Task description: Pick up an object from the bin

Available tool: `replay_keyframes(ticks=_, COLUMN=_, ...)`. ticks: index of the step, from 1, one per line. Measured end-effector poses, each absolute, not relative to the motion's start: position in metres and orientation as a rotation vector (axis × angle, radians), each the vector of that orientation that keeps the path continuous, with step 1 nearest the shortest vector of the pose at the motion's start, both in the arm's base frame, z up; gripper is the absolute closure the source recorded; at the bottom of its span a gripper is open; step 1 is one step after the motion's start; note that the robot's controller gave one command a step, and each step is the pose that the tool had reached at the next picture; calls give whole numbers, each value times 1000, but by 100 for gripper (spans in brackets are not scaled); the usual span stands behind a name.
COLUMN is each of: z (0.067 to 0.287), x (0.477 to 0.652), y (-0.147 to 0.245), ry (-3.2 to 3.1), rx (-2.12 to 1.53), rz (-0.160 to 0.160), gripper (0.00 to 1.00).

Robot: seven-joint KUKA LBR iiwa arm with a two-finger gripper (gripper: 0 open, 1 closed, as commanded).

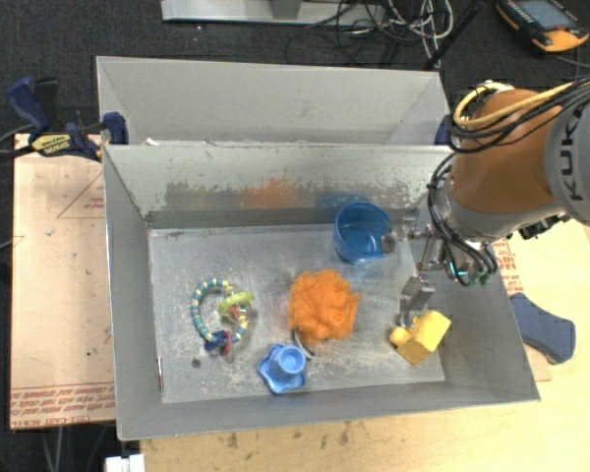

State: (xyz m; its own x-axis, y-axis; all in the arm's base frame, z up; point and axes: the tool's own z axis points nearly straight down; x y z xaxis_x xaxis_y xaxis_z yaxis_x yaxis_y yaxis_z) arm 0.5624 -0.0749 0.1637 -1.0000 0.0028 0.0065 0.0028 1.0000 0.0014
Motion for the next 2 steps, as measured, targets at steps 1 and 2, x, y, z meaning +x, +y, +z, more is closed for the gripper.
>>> replay_keyframes(ticks=1, z=168, x=564, y=-75, ry=-3142, rx=-2, rz=-1, gripper=0)
replay_keyframes(ticks=2, z=132, x=552, y=-95, ry=-3150, rx=89, rz=-1, gripper=0)
